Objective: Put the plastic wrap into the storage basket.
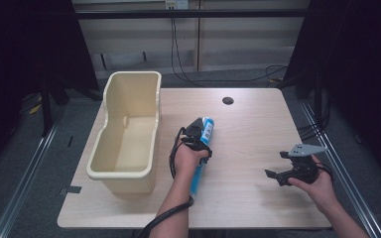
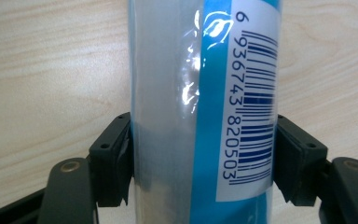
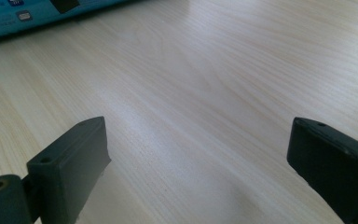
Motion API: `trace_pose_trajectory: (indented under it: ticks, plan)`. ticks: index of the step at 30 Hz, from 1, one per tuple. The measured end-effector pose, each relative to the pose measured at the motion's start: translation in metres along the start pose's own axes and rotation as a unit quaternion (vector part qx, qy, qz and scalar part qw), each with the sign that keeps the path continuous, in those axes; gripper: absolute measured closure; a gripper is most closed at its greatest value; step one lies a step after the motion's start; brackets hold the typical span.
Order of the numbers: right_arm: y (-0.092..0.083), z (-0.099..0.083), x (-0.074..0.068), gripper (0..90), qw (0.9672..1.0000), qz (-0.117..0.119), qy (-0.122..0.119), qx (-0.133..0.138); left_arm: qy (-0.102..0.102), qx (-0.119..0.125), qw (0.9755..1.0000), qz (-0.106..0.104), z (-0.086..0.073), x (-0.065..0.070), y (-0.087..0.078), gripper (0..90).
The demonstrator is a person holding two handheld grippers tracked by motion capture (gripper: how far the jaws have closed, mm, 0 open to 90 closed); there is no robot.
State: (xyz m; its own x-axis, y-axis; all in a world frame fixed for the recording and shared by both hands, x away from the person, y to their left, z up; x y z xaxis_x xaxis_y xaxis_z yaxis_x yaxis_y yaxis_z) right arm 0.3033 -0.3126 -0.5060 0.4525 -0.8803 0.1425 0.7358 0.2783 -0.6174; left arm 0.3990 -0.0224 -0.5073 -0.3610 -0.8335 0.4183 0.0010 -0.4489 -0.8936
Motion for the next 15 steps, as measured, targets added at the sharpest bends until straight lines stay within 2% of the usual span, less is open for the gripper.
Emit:
trace_pose_trajectory:
  ticks: [3, 4, 6, 7, 8, 11, 12, 13, 14, 15]
  plan:
    - [0.001, 0.0, -0.001, 5.1, 1.0, -0.002, -0.003, 0.001, 0.01, 0.005, 0.9999, 0.003, 0.003, 0.0, 0.001, 30.2]
    - [0.001, 0.0, -0.002, 5.2, 1.0, -0.001, -0.004, -0.001, 0.009, 0.035, 0.9994, 0.002, 0.009, 0.0, 0.002, 27.8]
    - [0.001, 0.0, -0.004, 5.2, 1.0, 0.001, -0.004, -0.002, 0.01, 0.042, 0.9991, 0.0, 0.012, 0.0, 0.001, 23.9]
    - [0.001, 0.0, -0.004, 5.2, 1.0, 0.001, -0.004, -0.002, 0.015, 0.043, 0.999, 0.0, 0.015, 0.001, 0.002, 22.7]
    - [0.001, 0.0, -0.003, 5.2, 1.0, -0.001, -0.004, -0.001, 0.016, 0.038, 0.9991, 0.014, 0.02, 0.002, 0.007, 22.9]
    - [0.001, 0.0, -0.002, 5.2, 1.0, -0.003, -0.004, -0.001, 0.016, 0.029, 0.9992, 0.021, 0.022, 0.002, 0.012, 22.1]
    - [0.001, 0.0, -0.001, 5.2, 1.0, -0.003, -0.004, -0.002, 0.012, 0.034, 0.9991, 0.024, 0.024, 0.001, 0.014, 21.9]
    - [0.001, -0.001, -0.001, 5.2, 1.0, -0.003, -0.003, -0.003, 0.004, 0.03, 0.999, 0.033, 0.024, -0.001, 0.014, 25.0]
    - [0.0, -0.001, 0.0, 5.2, 1.0, -0.003, 0.0, -0.001, 0.005, 0.027, 0.9992, 0.03, 0.024, -0.005, 0.013, 31.4]
    - [0.0, -0.001, 0.0, 5.2, 1.0, -0.003, 0.0, -0.001, 0.005, 0.027, 0.9992, 0.03, 0.024, -0.005, 0.013, 31.6]
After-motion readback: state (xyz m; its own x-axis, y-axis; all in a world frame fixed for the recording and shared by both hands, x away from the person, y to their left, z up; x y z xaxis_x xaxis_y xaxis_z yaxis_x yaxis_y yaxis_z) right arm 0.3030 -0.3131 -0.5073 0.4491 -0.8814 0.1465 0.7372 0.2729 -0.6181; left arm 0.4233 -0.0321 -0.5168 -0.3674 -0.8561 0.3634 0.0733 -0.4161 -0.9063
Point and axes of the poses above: each handheld gripper's, and its own axes: y roughly forward along the jaws, z roughly out of its top, x roughly to its right, the point moved 5 cm from there along y, roughly forward along the jaws, and after that the axes turned 15 degrees about -z, right-handed, at the moved point
